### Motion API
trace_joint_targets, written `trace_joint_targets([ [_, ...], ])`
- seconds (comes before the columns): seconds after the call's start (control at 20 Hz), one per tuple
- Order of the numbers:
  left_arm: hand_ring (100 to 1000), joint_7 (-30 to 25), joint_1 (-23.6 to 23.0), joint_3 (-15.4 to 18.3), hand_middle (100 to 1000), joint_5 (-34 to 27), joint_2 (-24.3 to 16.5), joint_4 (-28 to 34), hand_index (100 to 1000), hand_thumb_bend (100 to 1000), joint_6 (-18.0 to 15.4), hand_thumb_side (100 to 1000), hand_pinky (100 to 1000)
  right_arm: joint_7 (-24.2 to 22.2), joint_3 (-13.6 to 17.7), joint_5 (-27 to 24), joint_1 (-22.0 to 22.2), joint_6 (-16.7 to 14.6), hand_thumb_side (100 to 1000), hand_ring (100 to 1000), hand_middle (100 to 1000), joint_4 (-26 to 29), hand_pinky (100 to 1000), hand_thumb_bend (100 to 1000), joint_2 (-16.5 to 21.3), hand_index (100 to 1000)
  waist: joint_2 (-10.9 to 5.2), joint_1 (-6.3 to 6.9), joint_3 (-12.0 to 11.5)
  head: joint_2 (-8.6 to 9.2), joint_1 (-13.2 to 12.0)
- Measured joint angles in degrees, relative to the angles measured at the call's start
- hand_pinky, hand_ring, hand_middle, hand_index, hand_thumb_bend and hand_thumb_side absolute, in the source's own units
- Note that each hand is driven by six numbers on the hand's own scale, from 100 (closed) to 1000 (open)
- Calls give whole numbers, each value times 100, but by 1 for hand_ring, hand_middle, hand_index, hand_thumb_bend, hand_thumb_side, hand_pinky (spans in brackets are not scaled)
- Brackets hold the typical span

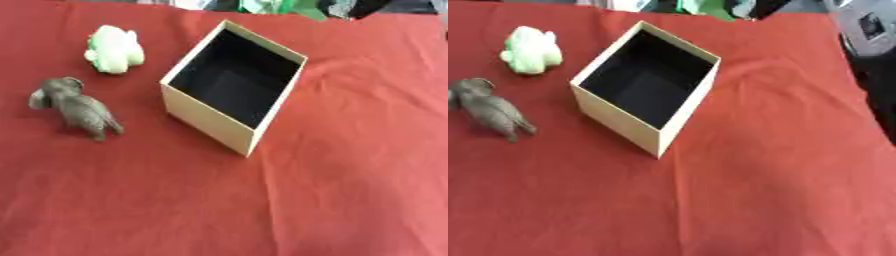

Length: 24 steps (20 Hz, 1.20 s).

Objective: Pick up objects on the table and place them in the box.

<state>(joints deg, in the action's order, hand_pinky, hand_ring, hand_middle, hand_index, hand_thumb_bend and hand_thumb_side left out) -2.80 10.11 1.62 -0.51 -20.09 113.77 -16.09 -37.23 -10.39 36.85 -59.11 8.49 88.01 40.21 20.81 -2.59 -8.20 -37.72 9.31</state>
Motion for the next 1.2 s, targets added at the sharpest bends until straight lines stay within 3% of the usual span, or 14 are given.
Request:
trace_joint_targets([
  [0.6, 589, -41, 25, -2, 552, -37, 49, 0, 732, 103, 15, 803, 626, -384, -446, -24, 123, -61, 282, 729, 396, -141, 785, 100, -527, 895, 1, 2, -54, 0, 44],
  [1.2, 591, -94, 51, -3, 553, -45, 51, 0, 731, 104, 21, 806, 627, -614, -764, -23, 222, -215, 330, 729, 398, -424, 781, 100, -574, 890, 10, 1, -85, 1, 68],
])
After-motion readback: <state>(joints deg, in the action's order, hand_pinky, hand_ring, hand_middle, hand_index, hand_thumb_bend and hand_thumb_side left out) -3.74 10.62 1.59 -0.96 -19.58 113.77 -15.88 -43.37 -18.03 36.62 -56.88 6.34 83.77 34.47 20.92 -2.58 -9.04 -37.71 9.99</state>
